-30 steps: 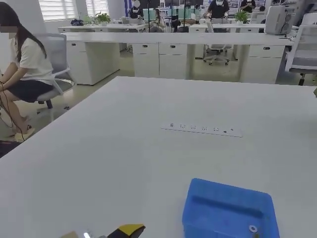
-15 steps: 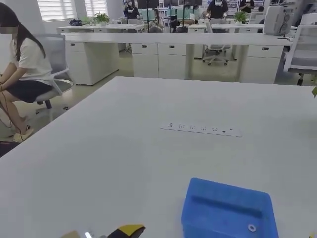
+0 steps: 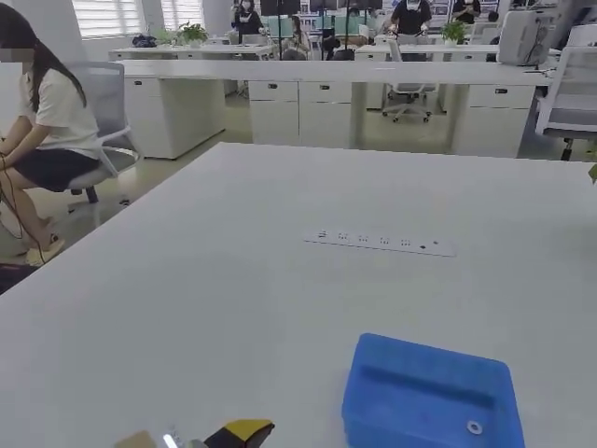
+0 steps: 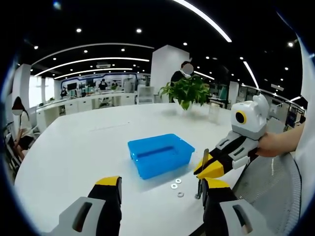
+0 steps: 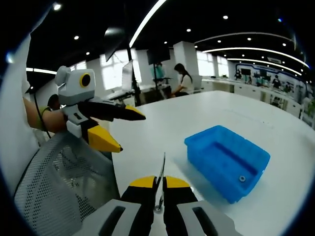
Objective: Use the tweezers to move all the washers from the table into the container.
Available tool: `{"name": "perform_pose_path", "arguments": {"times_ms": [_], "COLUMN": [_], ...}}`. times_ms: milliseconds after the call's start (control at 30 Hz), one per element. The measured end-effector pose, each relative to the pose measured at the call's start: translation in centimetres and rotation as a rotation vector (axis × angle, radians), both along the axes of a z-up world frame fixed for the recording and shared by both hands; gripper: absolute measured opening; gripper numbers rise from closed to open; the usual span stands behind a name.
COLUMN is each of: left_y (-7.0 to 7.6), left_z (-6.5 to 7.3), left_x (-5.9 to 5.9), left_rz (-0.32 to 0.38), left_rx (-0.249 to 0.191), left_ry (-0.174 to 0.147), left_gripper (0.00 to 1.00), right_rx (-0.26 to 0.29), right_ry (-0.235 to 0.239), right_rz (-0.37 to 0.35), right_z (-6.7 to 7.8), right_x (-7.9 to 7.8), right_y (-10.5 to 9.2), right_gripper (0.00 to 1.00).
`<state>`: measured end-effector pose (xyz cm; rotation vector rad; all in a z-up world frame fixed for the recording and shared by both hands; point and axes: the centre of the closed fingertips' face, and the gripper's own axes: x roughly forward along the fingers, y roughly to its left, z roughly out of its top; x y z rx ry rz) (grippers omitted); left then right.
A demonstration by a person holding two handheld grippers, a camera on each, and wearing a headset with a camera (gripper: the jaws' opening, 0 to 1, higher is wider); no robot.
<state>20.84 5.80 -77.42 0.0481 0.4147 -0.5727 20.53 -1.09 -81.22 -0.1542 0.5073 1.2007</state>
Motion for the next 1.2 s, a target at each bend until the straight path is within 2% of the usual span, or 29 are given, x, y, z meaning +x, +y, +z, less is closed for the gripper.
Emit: {"name": "perform_pose_path", "arguments": {"times_ms": [100, 367, 500, 533, 667, 733, 1033, 1200], "left_y": [0.0, 0.0, 0.1, 0.1, 0.0, 0.0, 0.0, -0.1], "left_z": [0.0, 0.0, 0.0, 0.0, 0.0, 0.0, -0.1, -0.2], "left_x": [0.0, 0.0, 0.0, 0.0, 0.0, 0.0, -0.1, -0.3], "left_rz": [0.0, -0.001, 0.0, 0.0, -0.003, -0.004, -0.004, -0.013], "left_rx": [-0.001, 0.002, 0.003, 0.004, 0.006, 0.009, 0.014, 0.019], "left_ry": [-0.001, -0.002, -0.004, -0.003, -0.004, -0.004, 0.001, 0.008], "left_gripper": [0.66, 0.66, 0.66, 0.66, 0.65, 0.65, 0.65, 0.65], "right_rx": [0.022, 0.025, 0.013, -0.011, -0.09, -0.113, -0.105, -0.096], "right_ry": [0.024, 0.023, 0.007, -0.035, -0.131, -0.168, -0.168, -0.15], "right_rz": [-0.013, -0.001, 0.022, 0.053, 0.174, 0.205, 0.216, 0.174], "right_z": [0.1, 0.2, 0.1, 0.2, 0.0, 0.0, -0.3, -0.3], "right_x": [-0.1, -0.5, -1.1, -1.3, -3.1, -3.5, -4.0, -3.2], "right_y": [0.0, 0.3, 0.3, 0.3, 0.7, 0.9, 1.6, 1.5], "right_gripper": [0.02, 0.02, 0.02, 0.02, 0.02, 0.02, 0.02, 0.02]}}
